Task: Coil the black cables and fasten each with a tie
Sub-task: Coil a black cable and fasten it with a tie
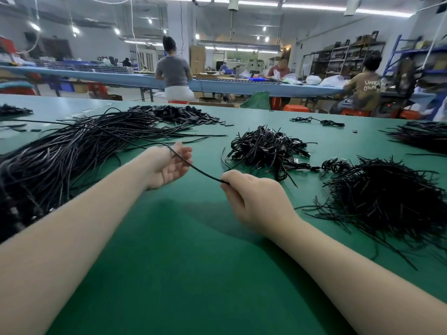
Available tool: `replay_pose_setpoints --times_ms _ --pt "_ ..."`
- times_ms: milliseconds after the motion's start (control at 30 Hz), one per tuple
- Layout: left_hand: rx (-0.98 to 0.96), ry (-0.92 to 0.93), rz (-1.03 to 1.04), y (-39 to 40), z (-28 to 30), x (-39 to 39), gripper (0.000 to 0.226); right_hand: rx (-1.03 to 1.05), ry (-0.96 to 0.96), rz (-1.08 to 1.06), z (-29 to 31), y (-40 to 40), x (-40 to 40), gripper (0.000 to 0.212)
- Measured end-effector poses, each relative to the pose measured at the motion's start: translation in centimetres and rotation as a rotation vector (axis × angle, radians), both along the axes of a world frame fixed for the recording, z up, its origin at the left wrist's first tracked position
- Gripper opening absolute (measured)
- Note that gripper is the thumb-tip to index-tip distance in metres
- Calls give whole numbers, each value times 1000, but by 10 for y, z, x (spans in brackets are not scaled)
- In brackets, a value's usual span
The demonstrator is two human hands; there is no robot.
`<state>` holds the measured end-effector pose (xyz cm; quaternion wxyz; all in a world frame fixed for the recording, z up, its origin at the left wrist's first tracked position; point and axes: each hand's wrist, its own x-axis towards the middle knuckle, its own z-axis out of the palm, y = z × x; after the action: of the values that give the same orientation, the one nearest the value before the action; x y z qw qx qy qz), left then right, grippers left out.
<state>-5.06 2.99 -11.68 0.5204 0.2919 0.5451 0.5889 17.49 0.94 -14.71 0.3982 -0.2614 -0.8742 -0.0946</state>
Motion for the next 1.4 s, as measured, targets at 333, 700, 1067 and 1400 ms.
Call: replay_pose_setpoints --times_ms 333,700,1067,1400 --pt "39 -107 -360 -16 -10 -39 55 -348 59 -321 -6 23 12 19" --pt "256 -496 -49 -9 24 -5 47 -321 -219 -325 -6 21 9 26" --pt "232 115 -403 -17 28 70 36 -964 465 312 15 6 -17 26" --pt "367 -238 -510 -32 64 68 47 -1228 237 362 15 17 6 26"
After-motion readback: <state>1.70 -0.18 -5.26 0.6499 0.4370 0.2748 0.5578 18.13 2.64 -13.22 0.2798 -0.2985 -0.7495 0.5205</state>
